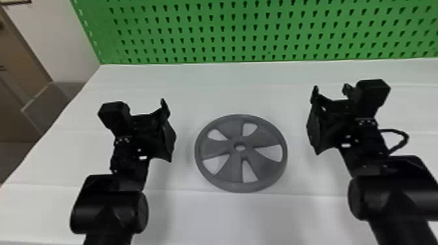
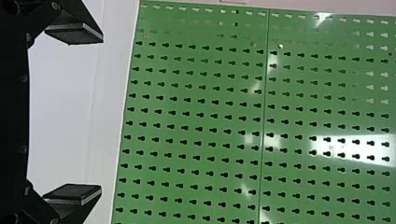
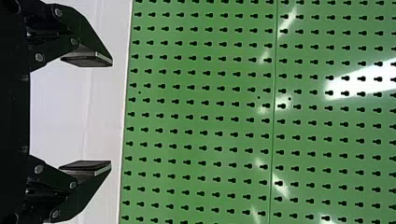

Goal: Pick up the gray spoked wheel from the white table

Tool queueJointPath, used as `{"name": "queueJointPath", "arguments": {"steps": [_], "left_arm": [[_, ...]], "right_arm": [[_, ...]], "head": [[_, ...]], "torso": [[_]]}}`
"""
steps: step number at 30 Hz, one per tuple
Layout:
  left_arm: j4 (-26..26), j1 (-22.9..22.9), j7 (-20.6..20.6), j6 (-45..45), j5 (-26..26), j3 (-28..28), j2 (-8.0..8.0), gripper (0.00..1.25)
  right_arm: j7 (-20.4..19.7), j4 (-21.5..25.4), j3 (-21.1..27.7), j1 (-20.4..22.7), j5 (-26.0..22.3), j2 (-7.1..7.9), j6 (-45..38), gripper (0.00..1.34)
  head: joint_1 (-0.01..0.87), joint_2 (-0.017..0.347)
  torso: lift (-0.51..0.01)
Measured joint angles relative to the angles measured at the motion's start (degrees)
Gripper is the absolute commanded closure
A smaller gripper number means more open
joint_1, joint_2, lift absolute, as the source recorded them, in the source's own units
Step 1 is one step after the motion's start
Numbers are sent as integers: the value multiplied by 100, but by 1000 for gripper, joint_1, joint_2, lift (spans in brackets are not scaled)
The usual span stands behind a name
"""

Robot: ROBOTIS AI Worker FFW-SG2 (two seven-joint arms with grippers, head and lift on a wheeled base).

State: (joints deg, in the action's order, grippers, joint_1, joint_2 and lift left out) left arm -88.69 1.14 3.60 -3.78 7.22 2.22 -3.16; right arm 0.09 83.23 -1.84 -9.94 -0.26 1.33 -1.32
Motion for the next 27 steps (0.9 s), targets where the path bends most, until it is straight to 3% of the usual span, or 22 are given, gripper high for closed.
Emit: {"name": "queueJointPath", "arguments": {"steps": [27], "left_arm": [[-17, 9, 6, 88, -28, 21, 1, 153]], "right_arm": [[0, 5, -11, -19, -1, -1, -74, 481]], "head": [[779, 149]], "torso": [[-83]]}}
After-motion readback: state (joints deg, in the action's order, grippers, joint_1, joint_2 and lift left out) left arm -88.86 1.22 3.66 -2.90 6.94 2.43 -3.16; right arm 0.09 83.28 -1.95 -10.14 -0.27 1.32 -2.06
